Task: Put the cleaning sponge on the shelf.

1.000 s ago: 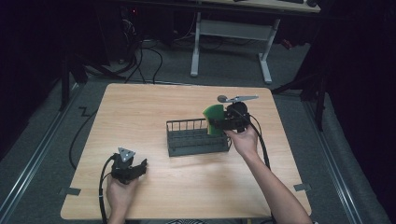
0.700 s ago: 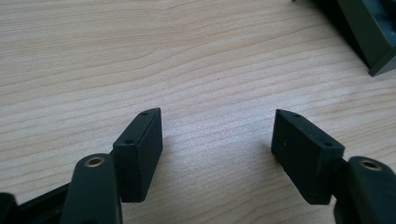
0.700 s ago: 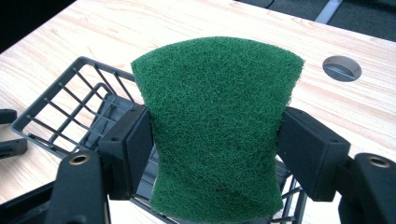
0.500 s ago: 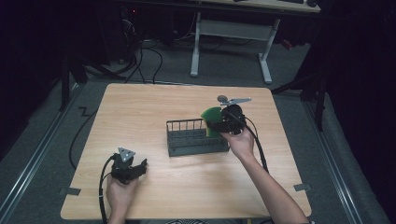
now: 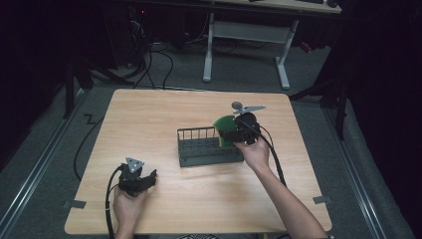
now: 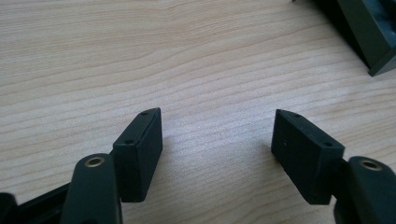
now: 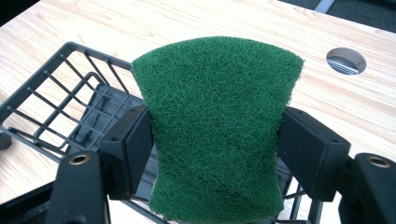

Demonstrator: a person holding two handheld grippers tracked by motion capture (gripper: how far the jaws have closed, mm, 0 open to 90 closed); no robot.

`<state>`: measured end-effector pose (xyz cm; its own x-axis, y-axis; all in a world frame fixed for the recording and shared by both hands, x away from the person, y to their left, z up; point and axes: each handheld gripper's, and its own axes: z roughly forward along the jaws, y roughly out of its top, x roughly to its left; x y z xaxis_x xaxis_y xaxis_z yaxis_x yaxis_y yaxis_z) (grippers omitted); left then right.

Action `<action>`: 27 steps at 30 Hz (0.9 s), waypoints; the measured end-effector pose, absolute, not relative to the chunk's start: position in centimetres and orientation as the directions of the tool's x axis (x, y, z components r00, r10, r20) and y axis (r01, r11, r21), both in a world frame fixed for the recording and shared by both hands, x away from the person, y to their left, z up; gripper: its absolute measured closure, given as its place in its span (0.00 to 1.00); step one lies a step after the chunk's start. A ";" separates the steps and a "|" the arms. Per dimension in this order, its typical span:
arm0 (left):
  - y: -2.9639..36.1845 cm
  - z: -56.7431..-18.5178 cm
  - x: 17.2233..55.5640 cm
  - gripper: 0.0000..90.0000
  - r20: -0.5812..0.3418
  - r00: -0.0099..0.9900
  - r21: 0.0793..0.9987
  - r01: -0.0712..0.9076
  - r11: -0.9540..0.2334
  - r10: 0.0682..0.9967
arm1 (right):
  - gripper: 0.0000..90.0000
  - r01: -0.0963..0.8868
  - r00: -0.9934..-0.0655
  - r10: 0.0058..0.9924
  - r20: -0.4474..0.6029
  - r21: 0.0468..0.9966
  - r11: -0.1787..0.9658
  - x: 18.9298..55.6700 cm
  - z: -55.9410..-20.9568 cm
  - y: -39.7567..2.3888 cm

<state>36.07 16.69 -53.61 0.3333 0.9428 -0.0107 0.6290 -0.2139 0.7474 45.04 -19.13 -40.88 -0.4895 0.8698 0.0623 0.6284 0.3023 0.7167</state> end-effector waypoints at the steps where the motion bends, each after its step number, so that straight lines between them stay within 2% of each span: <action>1: 16.7 -53.6 36.1 0.38 -0.011 0.333 0.747 0.629 -0.214 0.943 | 0.33 0.628 -0.489 0.870 0.062 0.717 0.302 45.0 -40.9 -19.1; 27: 16.7 -53.6 36.1 0.38 -0.011 0.333 0.747 0.629 -0.214 0.943 | 0.33 0.666 -0.490 0.871 0.039 0.661 0.345 45.1 -42.8 -19.0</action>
